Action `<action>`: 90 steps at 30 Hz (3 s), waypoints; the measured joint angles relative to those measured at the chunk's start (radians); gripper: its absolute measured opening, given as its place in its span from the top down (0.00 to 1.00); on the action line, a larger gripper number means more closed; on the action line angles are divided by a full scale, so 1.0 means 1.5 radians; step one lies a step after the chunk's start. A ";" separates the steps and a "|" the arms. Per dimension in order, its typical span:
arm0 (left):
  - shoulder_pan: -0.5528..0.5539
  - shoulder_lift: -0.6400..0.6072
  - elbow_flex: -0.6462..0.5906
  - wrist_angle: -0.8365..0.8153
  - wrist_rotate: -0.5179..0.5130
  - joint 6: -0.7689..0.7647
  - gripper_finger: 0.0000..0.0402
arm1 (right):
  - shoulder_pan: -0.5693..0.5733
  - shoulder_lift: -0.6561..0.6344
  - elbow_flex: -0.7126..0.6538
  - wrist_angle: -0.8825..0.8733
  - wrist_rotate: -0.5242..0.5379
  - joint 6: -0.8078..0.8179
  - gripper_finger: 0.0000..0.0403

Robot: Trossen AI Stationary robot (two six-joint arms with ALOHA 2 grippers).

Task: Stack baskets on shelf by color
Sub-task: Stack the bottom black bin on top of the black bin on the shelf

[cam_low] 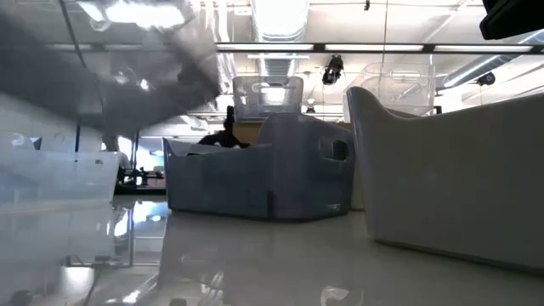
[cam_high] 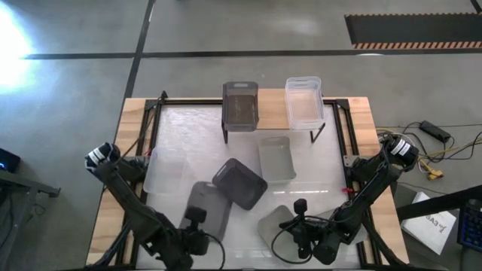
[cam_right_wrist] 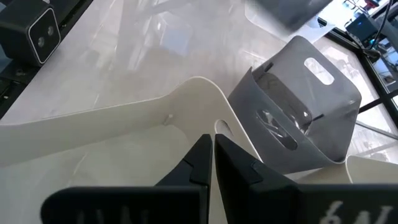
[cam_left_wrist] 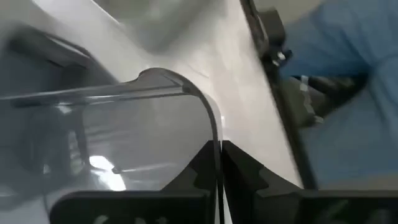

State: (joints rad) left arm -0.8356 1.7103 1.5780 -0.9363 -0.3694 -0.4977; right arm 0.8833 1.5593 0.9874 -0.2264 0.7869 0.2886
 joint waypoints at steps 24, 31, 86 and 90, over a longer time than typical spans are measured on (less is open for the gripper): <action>0.642 0.008 0.290 -0.062 0.016 0.521 1.00 | 0.000 0.000 0.000 0.000 0.000 0.066 0.97; 0.716 0.027 0.273 -0.063 0.088 0.565 1.00 | 0.000 0.022 0.000 0.027 0.001 0.077 0.97; 0.715 0.036 0.219 -0.069 0.157 0.603 0.74 | 0.000 0.057 -0.001 0.055 0.000 0.069 0.97; 0.715 0.036 0.209 -0.055 0.159 0.603 0.75 | 0.000 0.057 -0.001 0.055 0.000 0.069 0.97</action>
State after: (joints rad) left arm 0.2363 1.7649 1.8912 -1.0193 -0.1314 0.4073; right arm 0.8833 1.6446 0.9867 -0.1440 0.7868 0.3927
